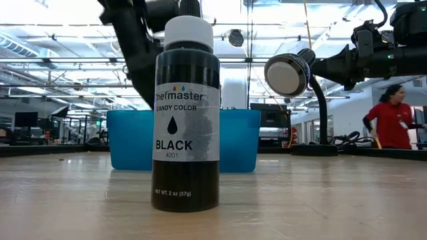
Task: Pick & Place food coloring
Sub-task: Put the purple food coloring bottle into the blue bin
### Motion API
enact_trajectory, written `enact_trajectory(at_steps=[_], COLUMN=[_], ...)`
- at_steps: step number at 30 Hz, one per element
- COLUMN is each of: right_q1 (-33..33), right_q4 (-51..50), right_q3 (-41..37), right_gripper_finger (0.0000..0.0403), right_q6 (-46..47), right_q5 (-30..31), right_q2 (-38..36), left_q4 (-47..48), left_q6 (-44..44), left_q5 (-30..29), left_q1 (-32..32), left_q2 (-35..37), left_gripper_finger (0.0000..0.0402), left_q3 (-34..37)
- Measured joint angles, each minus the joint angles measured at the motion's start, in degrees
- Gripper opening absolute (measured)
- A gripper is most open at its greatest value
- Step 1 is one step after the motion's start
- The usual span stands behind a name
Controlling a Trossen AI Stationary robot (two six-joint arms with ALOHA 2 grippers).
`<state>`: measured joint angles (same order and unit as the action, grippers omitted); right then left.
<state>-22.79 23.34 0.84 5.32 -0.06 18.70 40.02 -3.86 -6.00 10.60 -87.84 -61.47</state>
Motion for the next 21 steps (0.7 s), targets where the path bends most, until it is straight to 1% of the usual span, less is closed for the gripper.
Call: enact_trajectory(at_steps=[3, 5, 10, 12, 14, 17, 21], right_q1=[0.01, 0.02, 0.02, 0.02, 0.02, 0.02, 0.02], right_q4=[-0.01, -0.03, -0.01, -0.01, 0.01, 0.01, -0.01], right_q3=[-0.02, 0.00, -0.01, 0.00, -0.02, -0.01, 0.00], right_gripper_finger=[0.0100, 0.0100, 0.0100, 0.0100, 0.0100, 0.0100, 0.0100], right_q6=[0.00, -0.02, 0.00, 0.00, 0.00, 0.00, 0.00], right_q5=[0.00, 0.00, 0.00, 0.00, 0.00, 0.00, 0.00], right_q2=[0.00, 0.02, 0.01, 0.02, 0.00, 0.01, 0.02], left_q4=[-0.15, 1.68, 10.93, 14.58, 17.28, 17.86, 16.30], left_q6=[-4.19, -7.74, -12.83, -13.07, -13.00, -12.66, -12.45], left_q5=[-0.01, -0.67, -5.72, -6.41, -6.41, -6.15, -6.49], left_q1=[-6.05, -9.66, -16.77, -18.61, -19.88, -20.74, -20.81], left_q2=[1.46, 1.36, -1.82, -3.43, -4.88, -6.78, -8.62], left_gripper_finger=[0.0070, 0.0070, 0.0070, 0.0069, 0.0069, 0.0069, 0.0069], left_q3=[-0.24, -1.72, -10.24, -13.78, -15.52, -15.40, -14.34])
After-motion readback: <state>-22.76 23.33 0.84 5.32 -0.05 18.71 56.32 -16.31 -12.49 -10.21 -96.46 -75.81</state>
